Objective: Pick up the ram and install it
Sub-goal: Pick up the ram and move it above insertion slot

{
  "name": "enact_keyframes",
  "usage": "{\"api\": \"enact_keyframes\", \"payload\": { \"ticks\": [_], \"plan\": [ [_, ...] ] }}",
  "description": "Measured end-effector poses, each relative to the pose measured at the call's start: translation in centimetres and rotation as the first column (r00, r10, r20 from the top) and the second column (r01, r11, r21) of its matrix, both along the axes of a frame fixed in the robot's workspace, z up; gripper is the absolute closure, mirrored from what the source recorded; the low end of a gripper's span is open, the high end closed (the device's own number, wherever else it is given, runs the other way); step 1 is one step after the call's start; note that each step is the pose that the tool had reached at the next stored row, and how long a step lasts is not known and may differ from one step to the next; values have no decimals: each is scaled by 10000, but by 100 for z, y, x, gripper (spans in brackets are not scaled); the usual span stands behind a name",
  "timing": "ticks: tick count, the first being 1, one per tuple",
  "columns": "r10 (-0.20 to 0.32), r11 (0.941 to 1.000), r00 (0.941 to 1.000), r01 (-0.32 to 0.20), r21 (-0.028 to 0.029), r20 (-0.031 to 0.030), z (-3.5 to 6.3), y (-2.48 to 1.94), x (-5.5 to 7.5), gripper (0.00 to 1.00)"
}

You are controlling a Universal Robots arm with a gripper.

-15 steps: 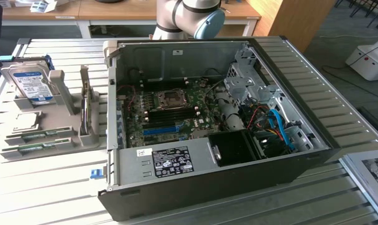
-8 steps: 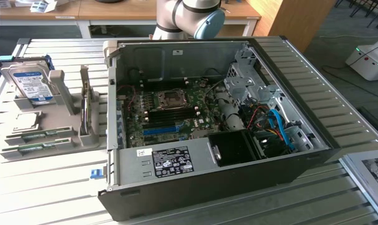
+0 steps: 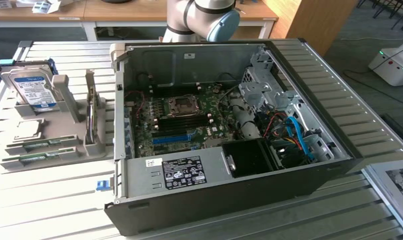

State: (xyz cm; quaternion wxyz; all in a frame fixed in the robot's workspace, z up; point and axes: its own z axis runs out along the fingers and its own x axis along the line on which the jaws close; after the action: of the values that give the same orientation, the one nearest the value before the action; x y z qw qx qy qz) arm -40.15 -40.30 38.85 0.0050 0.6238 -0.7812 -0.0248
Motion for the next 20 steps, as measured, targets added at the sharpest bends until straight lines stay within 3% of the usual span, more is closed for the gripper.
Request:
{"api": "enact_keyframes", "payload": {
  "ticks": [5,10,15,20],
  "plan": [
    [660,9978,9978,-660,0,-1,-1,0,0,90],
    [1318,9913,9913,-1318,0,-1,-2,0,0,90],
    [1962,9806,9806,-1962,0,0,-3,0,0,90],
    [2587,9660,9660,-2587,0,0,-4,0,0,90]
  ]
}}
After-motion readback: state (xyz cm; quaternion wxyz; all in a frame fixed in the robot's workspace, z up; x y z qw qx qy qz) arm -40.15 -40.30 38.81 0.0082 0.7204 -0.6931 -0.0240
